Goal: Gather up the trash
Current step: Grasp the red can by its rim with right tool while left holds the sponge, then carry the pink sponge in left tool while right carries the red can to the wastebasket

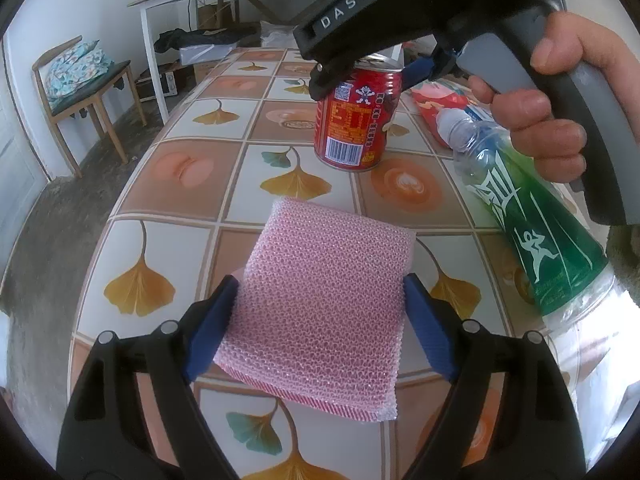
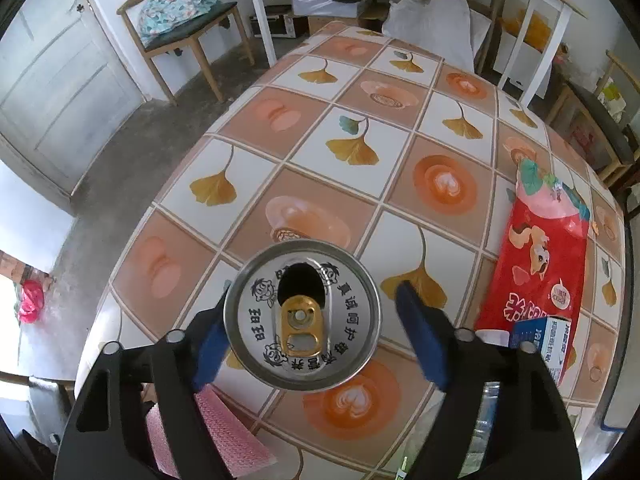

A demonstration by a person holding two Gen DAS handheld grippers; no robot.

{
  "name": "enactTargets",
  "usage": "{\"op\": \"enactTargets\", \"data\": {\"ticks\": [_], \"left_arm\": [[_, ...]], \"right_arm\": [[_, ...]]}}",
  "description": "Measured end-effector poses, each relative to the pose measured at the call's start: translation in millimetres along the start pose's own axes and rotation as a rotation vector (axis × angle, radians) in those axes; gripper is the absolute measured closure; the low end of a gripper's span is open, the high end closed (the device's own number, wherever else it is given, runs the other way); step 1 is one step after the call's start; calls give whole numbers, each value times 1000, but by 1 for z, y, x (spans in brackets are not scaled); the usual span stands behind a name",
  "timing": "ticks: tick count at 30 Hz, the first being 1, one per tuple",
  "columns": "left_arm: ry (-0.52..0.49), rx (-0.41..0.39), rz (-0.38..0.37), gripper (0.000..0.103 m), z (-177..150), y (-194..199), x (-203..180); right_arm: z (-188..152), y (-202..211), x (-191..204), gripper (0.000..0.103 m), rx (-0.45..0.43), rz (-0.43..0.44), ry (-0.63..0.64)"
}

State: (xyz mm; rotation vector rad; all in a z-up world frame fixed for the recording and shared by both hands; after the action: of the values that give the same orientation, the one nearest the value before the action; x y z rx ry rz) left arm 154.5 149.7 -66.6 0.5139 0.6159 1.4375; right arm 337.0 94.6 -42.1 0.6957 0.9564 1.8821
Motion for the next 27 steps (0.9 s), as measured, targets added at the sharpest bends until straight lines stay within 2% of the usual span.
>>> {"op": "enactTargets", "data": {"ticks": [2,8,14,20,27], "left_arm": [[3,0,0,25,0,0,0],[14,-2,-1,26,0,1,1],[25,-2,-2,27,1,3,2],[55,1,-2,27,2,8,10],[144,-55,-64,27,11,34,29]], "right_arm": [[-1,1,0,38,-2,8,-7],[-3,4,-1,38,-12,-10,-14],[-2,25,-1,38,-57,-3,-16],[0,72,-5,38,-141,31,-25],[-21,164,-35,38,-289,27,-63]]}}
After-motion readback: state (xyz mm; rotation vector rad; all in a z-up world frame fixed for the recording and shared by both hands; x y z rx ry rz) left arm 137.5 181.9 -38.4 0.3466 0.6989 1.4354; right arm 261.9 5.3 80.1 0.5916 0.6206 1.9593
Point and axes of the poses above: each gripper's, at about its wrist camera, not at the fingertips, and y roughly against the way its jaws point, x to its left, z to its top, the point moved 2 cm from there along -y, roughly the way its jaws point, and after that the axes turned 9 degrees about -x, right-handed, at the moved point
